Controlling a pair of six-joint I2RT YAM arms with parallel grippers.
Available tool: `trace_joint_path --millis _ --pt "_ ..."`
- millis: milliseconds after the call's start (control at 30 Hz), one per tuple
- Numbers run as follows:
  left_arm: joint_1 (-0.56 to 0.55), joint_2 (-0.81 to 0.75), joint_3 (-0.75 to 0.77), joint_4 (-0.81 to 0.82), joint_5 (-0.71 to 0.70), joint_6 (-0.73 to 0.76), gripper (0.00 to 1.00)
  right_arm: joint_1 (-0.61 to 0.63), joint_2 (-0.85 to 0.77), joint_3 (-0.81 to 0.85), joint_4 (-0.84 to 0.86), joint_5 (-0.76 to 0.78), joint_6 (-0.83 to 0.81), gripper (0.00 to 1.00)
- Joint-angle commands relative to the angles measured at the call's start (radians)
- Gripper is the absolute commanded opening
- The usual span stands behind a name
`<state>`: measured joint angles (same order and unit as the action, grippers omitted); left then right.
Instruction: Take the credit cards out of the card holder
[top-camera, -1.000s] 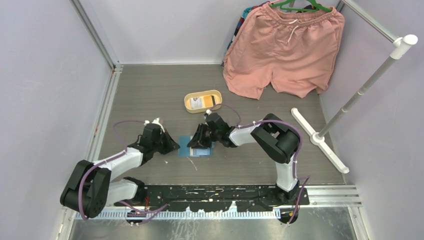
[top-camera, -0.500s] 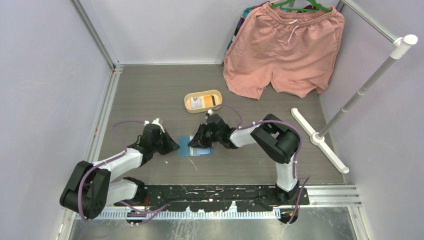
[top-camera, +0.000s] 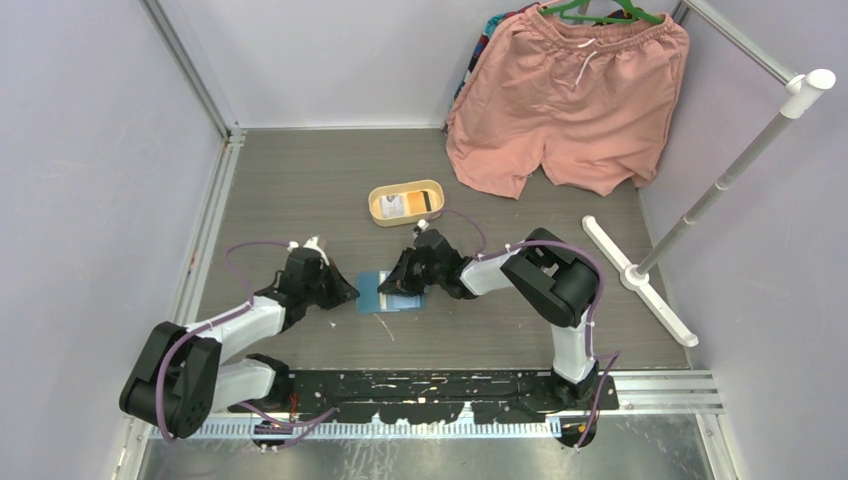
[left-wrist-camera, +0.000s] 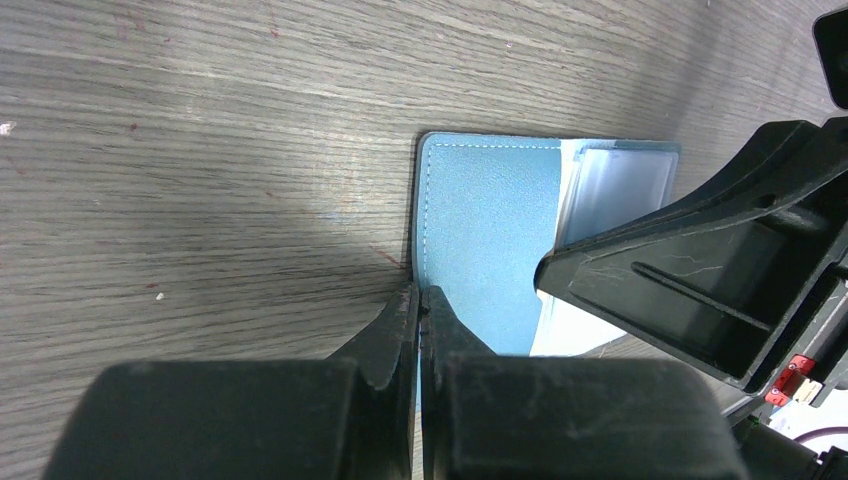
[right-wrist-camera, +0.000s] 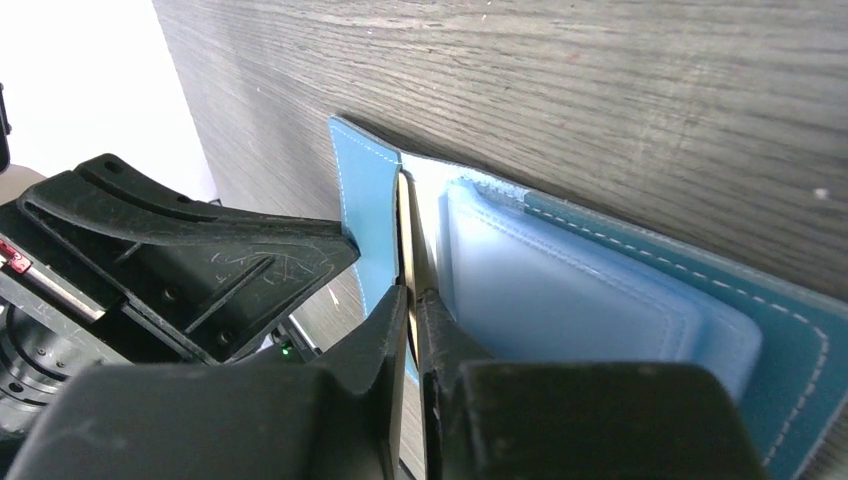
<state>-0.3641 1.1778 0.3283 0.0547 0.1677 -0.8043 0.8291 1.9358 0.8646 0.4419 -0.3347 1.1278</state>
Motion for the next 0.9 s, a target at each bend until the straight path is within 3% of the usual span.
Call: trace_joint_path --millis 0,167,867 --pt "0.004 0.011 -0.022 -0.052 -0.007 0.016 0.00 -0.002 -0.051 -0.002 0.062 0.016 0.007 0.11" --pt "0.004 0.010 -0.023 -0.052 -0.010 0.015 0.00 -0.005 -0.056 -0.005 0.060 0.016 0.007 0.01" --pt "0.004 0.014 -0.020 -0.053 -0.021 0.011 0.00 -0.036 -0.191 -0.067 -0.050 0.038 -0.042 0.01"
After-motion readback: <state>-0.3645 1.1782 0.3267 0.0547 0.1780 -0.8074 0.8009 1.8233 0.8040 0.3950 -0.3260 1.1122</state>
